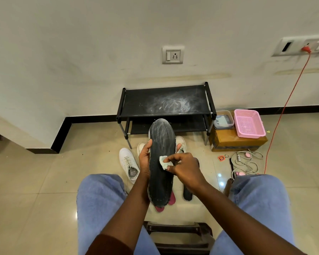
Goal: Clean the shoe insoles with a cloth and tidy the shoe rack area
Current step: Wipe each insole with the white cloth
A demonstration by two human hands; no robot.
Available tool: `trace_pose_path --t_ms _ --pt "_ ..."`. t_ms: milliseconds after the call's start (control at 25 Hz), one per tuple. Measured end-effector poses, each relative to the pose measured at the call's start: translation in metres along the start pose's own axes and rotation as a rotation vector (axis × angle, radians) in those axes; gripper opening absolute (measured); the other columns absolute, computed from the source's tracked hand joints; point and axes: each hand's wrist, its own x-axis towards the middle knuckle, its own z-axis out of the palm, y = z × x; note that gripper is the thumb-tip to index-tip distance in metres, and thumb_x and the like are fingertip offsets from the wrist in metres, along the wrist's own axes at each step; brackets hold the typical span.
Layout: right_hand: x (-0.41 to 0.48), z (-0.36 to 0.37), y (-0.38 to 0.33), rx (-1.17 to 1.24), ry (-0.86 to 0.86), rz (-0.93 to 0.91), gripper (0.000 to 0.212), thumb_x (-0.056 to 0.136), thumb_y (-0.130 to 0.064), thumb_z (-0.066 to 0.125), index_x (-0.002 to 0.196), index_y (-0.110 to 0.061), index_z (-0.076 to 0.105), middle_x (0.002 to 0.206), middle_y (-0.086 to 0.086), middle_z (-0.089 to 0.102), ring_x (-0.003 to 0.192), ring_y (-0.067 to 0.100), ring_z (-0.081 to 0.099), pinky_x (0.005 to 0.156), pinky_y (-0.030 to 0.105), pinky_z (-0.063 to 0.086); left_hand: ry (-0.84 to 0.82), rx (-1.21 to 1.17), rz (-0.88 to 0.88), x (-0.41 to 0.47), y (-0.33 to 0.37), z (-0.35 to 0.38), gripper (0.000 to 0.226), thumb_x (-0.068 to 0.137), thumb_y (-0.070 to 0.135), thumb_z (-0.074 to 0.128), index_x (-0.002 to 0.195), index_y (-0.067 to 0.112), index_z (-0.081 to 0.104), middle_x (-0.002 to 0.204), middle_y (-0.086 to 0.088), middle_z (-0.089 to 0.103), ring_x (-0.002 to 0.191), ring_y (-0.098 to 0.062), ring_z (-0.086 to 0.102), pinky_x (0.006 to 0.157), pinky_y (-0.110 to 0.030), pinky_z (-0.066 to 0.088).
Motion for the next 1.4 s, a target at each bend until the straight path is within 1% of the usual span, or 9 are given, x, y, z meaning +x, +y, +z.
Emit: trace_pose_path --t_ms 160,240,320,520,840,1040,1160,1240,1400 --pt "-0.01 0.01 0.001 -0.648 0.13 -0.307 0.03 0.088 -0.012 0.06 0.117 -0.018 0.064 0.137 0.002 0.041 0.126 0.021 0.037 0.104 0.027 0.034 0.071 -0.098 0.075 0.005 -0.001 0.0 0.03 0.063 0.026 0.062 0.073 0.0 0.074 0.07 -0.016 0.07 0.058 -0.026 0.069 0.052 -0.032 0.057" --pt "-0.008 0.01 0.004 -0.691 0.015 -0.394 0.034 0.091 -0.012 0.056 0.124 -0.015 0.058 0.133 0.003 0.049 0.121 0.019 0.044 0.102 0.024 0.036 0.046 -0.117 0.069 0.007 -0.002 -0.005 0.045 0.037 0.022 0.086 0.074 0.001 0.075 0.076 -0.017 0.071 0.063 -0.028 0.07 0.058 -0.036 0.059" --pt "-0.004 0.006 0.007 -0.685 -0.012 -0.427 0.034 0.092 -0.011 0.053 0.125 -0.012 0.057 0.129 0.004 0.054 0.118 0.019 0.048 0.1 0.023 0.038 0.015 -0.095 0.06 0.005 -0.002 -0.007 0.061 0.014 0.021 0.093 0.069 0.002 0.076 0.073 -0.015 0.071 0.061 -0.026 0.069 0.056 -0.033 0.058" --pt "0.037 -0.013 0.004 -0.727 0.09 -0.4 0.029 0.09 -0.005 0.053 0.118 -0.009 0.063 0.125 0.009 0.059 0.112 0.024 0.054 0.096 0.029 0.041 -0.019 -0.074 0.095 -0.01 -0.007 0.002 0.064 -0.001 0.024 0.093 0.058 0.004 0.074 0.062 -0.011 0.07 0.053 -0.021 0.068 0.046 -0.027 0.055" --pt "0.027 -0.011 0.001 -0.648 0.092 -0.335 0.033 0.09 -0.005 0.054 0.122 -0.01 0.059 0.13 0.007 0.057 0.119 0.023 0.051 0.104 0.027 0.036 0.015 -0.082 0.117 -0.001 -0.003 -0.001 0.067 -0.002 0.025 0.093 0.058 0.003 0.074 0.064 -0.011 0.07 0.054 -0.021 0.069 0.047 -0.027 0.056" --pt "-0.01 -0.004 0.005 -0.628 0.04 -0.38 0.034 0.091 -0.008 0.054 0.124 -0.015 0.059 0.131 0.002 0.056 0.119 0.017 0.05 0.101 0.017 0.033 0.02 -0.128 0.08 0.005 -0.003 -0.003 0.065 0.005 0.021 0.093 0.064 0.001 0.074 0.067 -0.014 0.07 0.056 -0.024 0.068 0.049 -0.03 0.057" --pt "-0.018 -0.002 0.008 -0.61 -0.019 -0.398 0.032 0.092 -0.01 0.053 0.123 -0.012 0.059 0.13 0.004 0.056 0.118 0.019 0.051 0.094 0.011 0.026 0.03 -0.097 0.055 0.001 -0.004 -0.001 0.032 0.045 0.029 0.08 0.062 0.003 0.075 0.066 -0.013 0.07 0.055 -0.023 0.068 0.049 -0.028 0.056" --pt "-0.01 -0.005 0.008 -0.612 -0.013 -0.395 0.029 0.09 -0.007 0.055 0.119 -0.008 0.062 0.125 0.008 0.059 0.115 0.024 0.053 0.092 0.015 0.028 0.019 -0.093 0.019 -0.001 -0.005 -0.002 0.032 0.057 0.033 0.068 0.066 0.003 0.076 0.069 -0.014 0.07 0.058 -0.024 0.069 0.054 -0.029 0.058" --pt "0.023 -0.012 0.002 -0.643 0.09 -0.406 0.029 0.09 -0.004 0.053 0.118 -0.005 0.062 0.122 0.012 0.061 0.112 0.029 0.055 0.098 0.029 0.04 -0.099 -0.115 -0.034 -0.004 -0.012 -0.001 0.065 0.027 0.028 0.095 0.083 0.001 0.076 0.083 -0.016 0.072 0.073 -0.028 0.071 0.067 -0.038 0.058"
